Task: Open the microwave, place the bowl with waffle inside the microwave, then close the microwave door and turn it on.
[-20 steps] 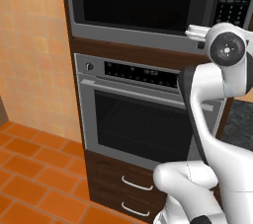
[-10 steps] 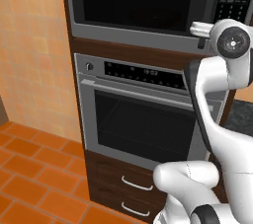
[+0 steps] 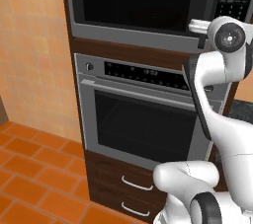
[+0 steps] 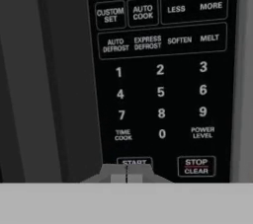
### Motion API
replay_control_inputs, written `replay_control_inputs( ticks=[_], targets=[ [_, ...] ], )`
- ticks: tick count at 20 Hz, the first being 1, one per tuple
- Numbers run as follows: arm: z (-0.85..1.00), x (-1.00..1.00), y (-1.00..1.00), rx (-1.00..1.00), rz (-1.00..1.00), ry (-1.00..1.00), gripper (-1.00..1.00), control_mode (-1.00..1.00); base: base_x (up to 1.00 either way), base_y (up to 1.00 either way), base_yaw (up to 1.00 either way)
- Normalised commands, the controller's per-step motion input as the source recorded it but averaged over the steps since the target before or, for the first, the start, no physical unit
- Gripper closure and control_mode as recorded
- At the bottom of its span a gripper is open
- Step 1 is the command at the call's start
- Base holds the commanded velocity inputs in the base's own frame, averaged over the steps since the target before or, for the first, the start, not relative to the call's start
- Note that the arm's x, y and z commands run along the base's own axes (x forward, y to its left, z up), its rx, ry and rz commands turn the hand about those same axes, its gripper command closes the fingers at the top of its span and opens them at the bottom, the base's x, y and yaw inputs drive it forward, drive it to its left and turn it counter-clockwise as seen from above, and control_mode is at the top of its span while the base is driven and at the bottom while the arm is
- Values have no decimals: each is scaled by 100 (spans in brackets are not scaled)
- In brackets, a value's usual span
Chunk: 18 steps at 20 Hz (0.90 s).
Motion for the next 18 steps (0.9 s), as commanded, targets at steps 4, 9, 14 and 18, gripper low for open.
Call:
replay_control_inputs(
  ticks=[4, 9, 14, 18],
  targets=[
    [-16, 12, -1, 0, 2, 0, 100, -100, 0, 0, 0],
    [-7, 23, -15, 0, 3, 0, 100, -100, 0, 0, 0],
    [-8, 32, -35, 3, 6, 0, 100, -100, 0, 0, 0],
    [-34, 50, -56, 7, 13, 0, 100, -100, 0, 0, 0]
  ],
)
